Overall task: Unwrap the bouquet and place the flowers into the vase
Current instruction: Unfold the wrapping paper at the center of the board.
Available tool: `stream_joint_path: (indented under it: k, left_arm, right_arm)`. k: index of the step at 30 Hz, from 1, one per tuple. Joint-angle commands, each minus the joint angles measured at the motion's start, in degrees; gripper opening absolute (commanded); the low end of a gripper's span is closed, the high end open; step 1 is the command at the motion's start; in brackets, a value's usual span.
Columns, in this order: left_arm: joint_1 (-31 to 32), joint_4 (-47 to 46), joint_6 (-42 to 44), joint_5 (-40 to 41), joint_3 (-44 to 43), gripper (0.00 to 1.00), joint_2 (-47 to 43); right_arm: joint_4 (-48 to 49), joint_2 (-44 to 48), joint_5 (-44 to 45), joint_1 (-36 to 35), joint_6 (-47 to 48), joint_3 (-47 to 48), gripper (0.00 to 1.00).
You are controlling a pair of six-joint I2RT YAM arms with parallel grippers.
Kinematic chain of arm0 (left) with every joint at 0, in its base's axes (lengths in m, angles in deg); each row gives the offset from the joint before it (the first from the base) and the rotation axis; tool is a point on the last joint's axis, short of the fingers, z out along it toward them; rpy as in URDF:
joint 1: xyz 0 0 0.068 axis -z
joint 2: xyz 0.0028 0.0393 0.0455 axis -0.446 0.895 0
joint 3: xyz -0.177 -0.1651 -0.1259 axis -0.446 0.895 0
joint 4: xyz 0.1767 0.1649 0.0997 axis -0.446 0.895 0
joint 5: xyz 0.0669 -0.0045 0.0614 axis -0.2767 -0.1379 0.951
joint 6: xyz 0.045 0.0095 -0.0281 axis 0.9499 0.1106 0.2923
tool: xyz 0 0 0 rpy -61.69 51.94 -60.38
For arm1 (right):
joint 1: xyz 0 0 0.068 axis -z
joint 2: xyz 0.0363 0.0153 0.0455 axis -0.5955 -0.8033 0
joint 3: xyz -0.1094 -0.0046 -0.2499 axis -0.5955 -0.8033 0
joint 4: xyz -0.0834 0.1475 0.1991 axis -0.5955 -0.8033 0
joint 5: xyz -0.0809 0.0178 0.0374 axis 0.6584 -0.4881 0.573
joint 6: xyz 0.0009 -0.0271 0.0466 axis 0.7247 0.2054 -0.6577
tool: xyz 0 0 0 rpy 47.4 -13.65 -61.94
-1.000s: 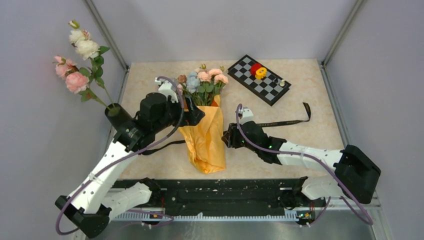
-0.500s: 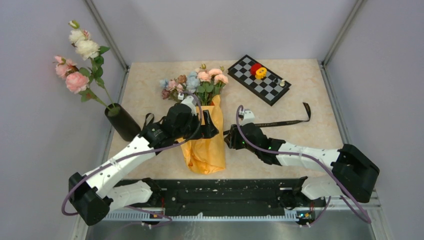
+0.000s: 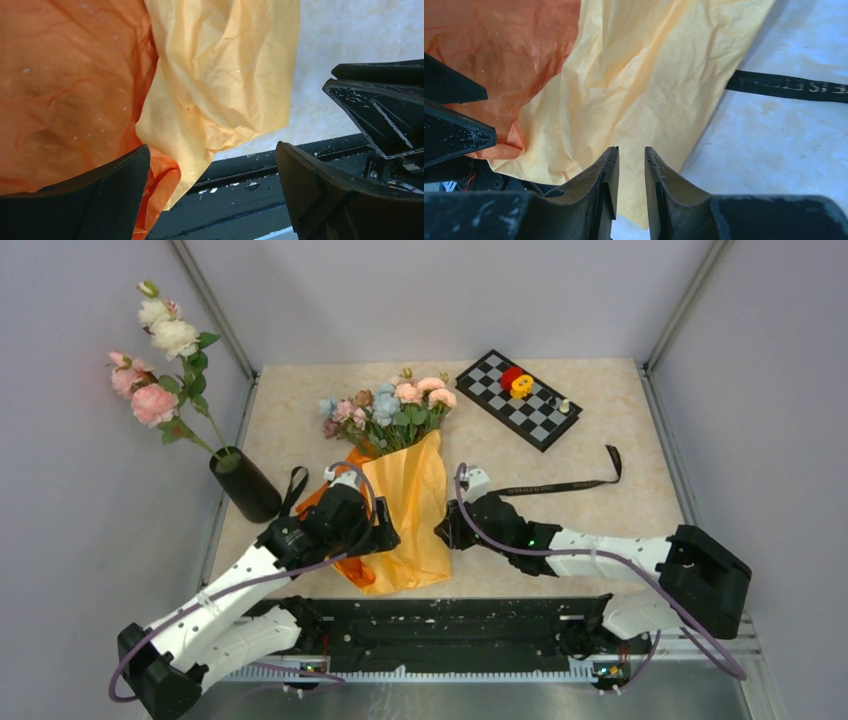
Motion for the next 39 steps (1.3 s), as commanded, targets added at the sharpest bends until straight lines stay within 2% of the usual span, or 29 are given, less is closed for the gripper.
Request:
stream_joint_path:
  k: [1,6,11,14,19,24,32,39]
  left_arm:
    - [-0.6,3.6,-2.6,3.6,0.6,0.99,-3.6]
    - [-0.6,-5.0,-4.7,-2.0,2.0,0.99,-4.7]
    - [-0.6,-13.8,-7.5,-9.1,5.5,0.99,-1.1]
    - [-0.6,-16.2,-8.1,-9.9,7.7,0.99,0.8]
    - [-3.1,-15.7,-8.3,-8.6,12.3,0.97,1.0]
    - [-8.0,-18.3,-8.6,-12.3,18.3,0.94,-0.5]
    - [-15.5,-13.2,-4.2,-12.8,18.8,0.96,-2.1]
    - [-18.5,-8.8,-3.3,-11.6,19.9,0.99,-4.6]
  right_arm:
    - [5.3,-4.4,-2.9,-2.6,1.3,3.9,0.26]
    - [8.9,-9.5,-7.4,-3.4,0.2,6.5,0.21]
    - [10.1,-12.8,-7.2,-3.6,0.4,8.0,0.19]
    - [10.1,-14.9,-7.0,-3.5,0.5,8.7,0.19]
    - [9.5,-18.3,-6.6,-3.6,-0.5,9.7,0.17]
    - [8.0,-20.8,-5.7,-3.5,-1.2,10.4,0.15]
    - [6.0,-24.3,-4.7,-3.5,-1.6,11.6,0.12]
    - [3.0,-26.5,-2.9,-3.5,-1.9,13.3,0.10]
